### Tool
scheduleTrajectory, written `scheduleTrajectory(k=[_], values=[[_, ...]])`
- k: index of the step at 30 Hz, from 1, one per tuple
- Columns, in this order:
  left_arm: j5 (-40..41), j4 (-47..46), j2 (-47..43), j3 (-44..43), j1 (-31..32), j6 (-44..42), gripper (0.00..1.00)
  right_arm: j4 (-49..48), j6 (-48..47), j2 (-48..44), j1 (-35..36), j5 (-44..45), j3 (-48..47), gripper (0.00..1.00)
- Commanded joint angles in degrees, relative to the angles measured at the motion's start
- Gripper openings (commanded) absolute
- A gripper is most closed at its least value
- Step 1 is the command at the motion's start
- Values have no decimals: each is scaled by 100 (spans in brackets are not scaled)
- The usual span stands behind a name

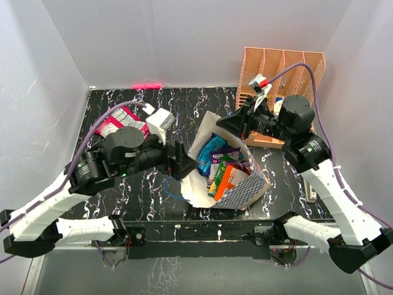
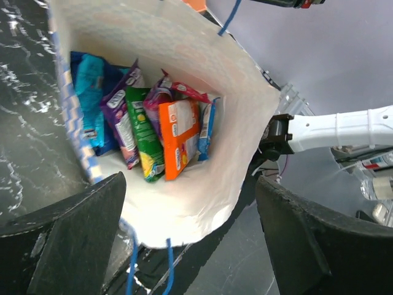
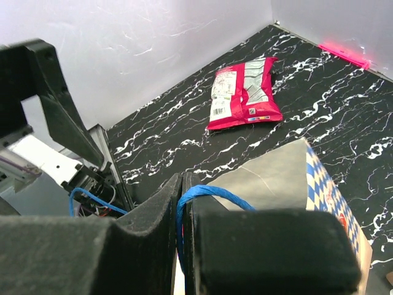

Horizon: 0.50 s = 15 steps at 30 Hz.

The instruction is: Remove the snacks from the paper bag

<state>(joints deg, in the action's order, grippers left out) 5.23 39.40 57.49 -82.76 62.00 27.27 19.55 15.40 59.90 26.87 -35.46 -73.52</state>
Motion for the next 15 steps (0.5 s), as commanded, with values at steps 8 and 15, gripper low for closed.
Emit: scheduleTrajectory(k=[8, 15], values=[[-505, -2162, 975, 889, 23, -259, 48, -1101, 617, -653, 5, 354, -101, 7], [587, -2283, 1503, 1327, 23, -83, 22, -1076, 610, -657, 11, 405, -61, 7]])
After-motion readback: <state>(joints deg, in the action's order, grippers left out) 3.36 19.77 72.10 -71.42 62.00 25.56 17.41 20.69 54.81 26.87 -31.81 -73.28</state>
